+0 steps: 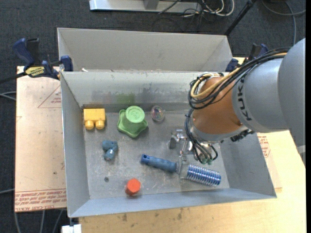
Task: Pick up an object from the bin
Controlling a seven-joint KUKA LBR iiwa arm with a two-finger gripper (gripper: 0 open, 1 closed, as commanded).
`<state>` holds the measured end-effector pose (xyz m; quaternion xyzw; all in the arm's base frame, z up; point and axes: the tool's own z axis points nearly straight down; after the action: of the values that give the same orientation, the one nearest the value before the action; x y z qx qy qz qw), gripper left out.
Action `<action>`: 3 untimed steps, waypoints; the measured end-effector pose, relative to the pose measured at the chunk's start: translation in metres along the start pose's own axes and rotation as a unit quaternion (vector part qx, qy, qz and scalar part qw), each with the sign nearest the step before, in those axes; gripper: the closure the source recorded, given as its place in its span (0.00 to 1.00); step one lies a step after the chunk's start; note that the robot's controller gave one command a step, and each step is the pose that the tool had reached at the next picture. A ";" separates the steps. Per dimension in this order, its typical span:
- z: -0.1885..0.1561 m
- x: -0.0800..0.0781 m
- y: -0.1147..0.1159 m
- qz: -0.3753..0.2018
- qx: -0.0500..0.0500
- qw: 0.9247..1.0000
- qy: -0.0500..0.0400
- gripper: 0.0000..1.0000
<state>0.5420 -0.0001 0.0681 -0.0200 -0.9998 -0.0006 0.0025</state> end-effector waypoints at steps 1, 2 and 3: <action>-0.003 0.031 0.045 -0.090 0.000 0.996 -0.003 0.00; -0.003 0.023 -0.052 0.021 0.000 1.000 -0.005 0.00; -0.002 0.046 -0.011 0.022 -0.001 1.000 -0.001 0.00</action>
Offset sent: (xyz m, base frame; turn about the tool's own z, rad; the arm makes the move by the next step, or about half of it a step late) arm -0.0306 0.0448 0.0019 -0.1810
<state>0.4953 -0.0097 0.0698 -0.0416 -0.9991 -0.0013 0.0013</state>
